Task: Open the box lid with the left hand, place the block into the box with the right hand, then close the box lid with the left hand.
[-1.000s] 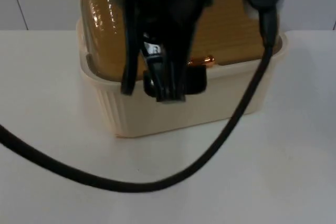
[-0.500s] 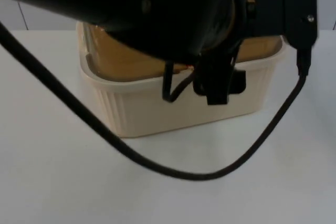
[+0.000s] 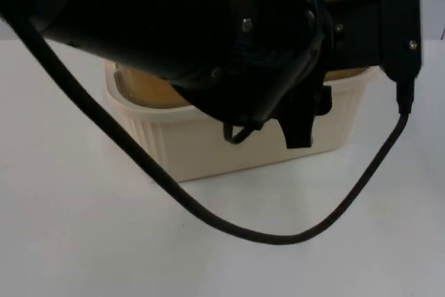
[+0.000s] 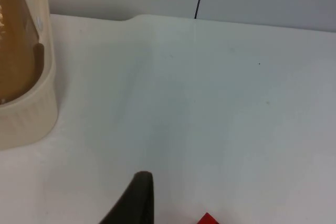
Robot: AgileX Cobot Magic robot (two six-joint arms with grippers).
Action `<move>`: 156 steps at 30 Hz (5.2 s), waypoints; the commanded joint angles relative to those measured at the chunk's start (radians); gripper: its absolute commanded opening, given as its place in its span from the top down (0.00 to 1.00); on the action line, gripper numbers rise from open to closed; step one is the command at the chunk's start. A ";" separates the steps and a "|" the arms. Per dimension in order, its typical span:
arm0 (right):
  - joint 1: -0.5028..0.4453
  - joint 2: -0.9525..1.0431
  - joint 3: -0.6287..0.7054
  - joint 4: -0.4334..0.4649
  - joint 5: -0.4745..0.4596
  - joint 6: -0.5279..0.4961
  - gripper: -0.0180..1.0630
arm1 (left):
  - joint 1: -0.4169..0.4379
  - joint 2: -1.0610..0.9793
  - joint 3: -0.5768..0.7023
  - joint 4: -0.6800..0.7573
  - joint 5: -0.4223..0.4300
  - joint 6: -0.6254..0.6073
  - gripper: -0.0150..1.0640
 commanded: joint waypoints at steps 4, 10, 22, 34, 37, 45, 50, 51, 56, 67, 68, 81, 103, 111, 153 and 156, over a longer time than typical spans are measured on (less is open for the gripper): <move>-0.005 -0.004 -0.004 -0.007 -0.006 -0.002 0.01 | 0.025 0.002 -0.004 -0.090 -0.039 -0.015 0.72; -0.005 -0.004 -0.004 -0.007 -0.008 0.000 0.01 | 0.110 0.002 -0.004 -0.226 -0.151 -0.015 0.99; -0.005 -0.004 -0.004 -0.007 -0.022 0.005 0.01 | 0.113 0.026 -0.004 -0.237 -0.261 0.011 0.99; -0.005 -0.004 -0.004 -0.007 -0.027 0.005 0.01 | 0.122 0.076 -0.004 -0.208 -0.173 0.013 0.99; -0.005 -0.004 -0.004 -0.007 -0.029 0.005 0.01 | 0.122 0.076 -0.004 -0.159 -0.148 0.013 0.99; -0.005 -0.004 -0.004 -0.007 -0.029 0.012 0.01 | 0.125 0.079 -0.004 -0.134 -0.140 0.038 0.99; -0.005 -0.004 -0.004 -0.007 -0.029 0.012 0.01 | 0.125 0.088 -0.004 -0.125 -0.134 0.038 0.99; -0.005 -0.004 -0.004 -0.007 -0.029 0.012 0.01 | 0.125 0.090 -0.004 -0.118 -0.132 0.038 0.99; -0.005 -0.004 -0.004 -0.007 -0.029 0.014 0.01 | 0.125 0.092 -0.004 -0.085 -0.095 0.040 0.99; -0.005 -0.004 -0.004 -0.007 -0.029 0.014 0.01 | 0.125 0.092 -0.004 0.024 0.030 0.040 0.99; -0.005 -0.004 -0.004 -0.007 -0.029 0.014 0.01 | 0.125 0.092 -0.004 0.040 0.037 0.040 0.99; -0.005 -0.004 -0.004 -0.007 -0.029 0.014 0.01 | 0.149 0.092 -0.077 0.128 0.074 0.028 0.99; -0.005 -0.004 -0.004 -0.007 -0.029 0.014 0.01 | 0.287 0.089 -0.195 0.128 0.074 0.040 0.99; -0.005 -0.004 -0.004 -0.007 -0.029 0.014 0.01 | 0.268 0.075 -0.195 0.064 0.112 0.038 0.99; -0.005 -0.004 -0.004 -0.001 -0.031 0.024 0.01 | 0.729 -0.477 -0.193 -1.242 -0.082 0.480 0.99; -0.005 -0.004 -0.004 -0.001 -0.031 0.024 0.01 | 0.729 -0.477 -0.193 -1.185 -0.084 0.395 0.99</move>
